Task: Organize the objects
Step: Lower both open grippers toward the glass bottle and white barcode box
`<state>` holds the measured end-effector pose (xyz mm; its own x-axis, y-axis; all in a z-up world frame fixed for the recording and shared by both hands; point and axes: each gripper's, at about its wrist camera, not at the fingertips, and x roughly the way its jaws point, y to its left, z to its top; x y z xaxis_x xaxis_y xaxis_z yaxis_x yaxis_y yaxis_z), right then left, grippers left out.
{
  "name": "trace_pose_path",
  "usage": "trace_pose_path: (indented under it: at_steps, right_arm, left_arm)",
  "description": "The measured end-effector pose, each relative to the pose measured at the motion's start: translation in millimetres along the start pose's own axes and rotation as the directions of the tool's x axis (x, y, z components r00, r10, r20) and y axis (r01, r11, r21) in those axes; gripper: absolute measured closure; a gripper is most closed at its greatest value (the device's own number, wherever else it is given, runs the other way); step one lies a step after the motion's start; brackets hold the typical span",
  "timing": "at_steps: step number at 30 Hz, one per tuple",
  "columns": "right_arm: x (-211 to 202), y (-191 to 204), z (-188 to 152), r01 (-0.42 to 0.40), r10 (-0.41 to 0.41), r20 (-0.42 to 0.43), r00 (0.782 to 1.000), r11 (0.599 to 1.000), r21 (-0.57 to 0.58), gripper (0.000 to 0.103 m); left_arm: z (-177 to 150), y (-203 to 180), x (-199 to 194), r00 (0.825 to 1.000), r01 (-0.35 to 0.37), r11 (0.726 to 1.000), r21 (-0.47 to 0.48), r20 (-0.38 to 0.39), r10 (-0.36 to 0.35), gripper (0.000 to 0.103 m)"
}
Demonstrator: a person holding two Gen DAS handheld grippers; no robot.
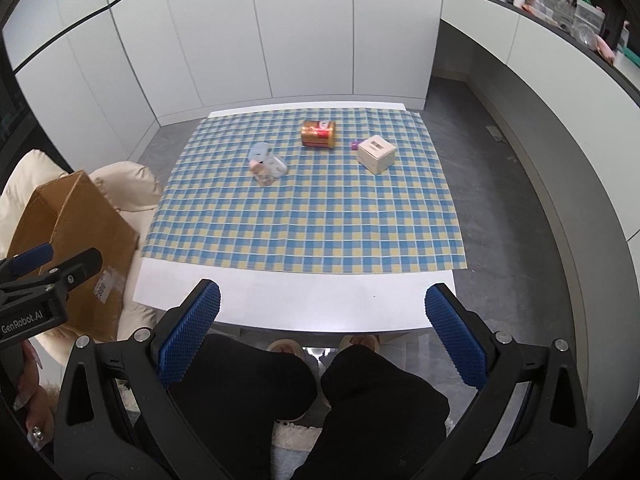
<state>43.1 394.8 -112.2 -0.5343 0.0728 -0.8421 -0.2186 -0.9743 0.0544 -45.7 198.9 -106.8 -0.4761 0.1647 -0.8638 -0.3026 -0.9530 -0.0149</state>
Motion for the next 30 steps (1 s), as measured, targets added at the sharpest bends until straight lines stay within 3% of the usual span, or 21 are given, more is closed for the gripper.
trace_pose_path:
  at_steps: [8, 17, 26, 30]
  right_arm:
    - [22, -14, 4, 0.0, 0.001, -0.011, 1.0, 1.0, 0.015, 0.0]
    - [49, -20, 12, 0.011, -0.011, 0.003, 1.0, 1.0, -0.021, 0.0]
    - [95, -42, 41, 0.073, -0.073, 0.022, 0.997, 0.997, -0.031, 0.0]
    - [129, -56, 61, 0.075, -0.075, 0.007, 0.997, 0.996, -0.044, 0.0]
  left_arm:
    - [10, -12, 26, 0.999, 0.024, 1.0, 0.013, -0.025, -0.024, 0.003]
    - [26, -16, 58, 1.0, -0.003, 1.0, 0.015, -0.029, 0.003, 0.003]
    - [56, -24, 113, 0.999, 0.016, 0.999, 0.028, -0.046, -0.015, 0.003]
    - [73, -22, 146, 0.996, 0.057, 0.998, 0.004, -0.064, -0.056, 0.003]
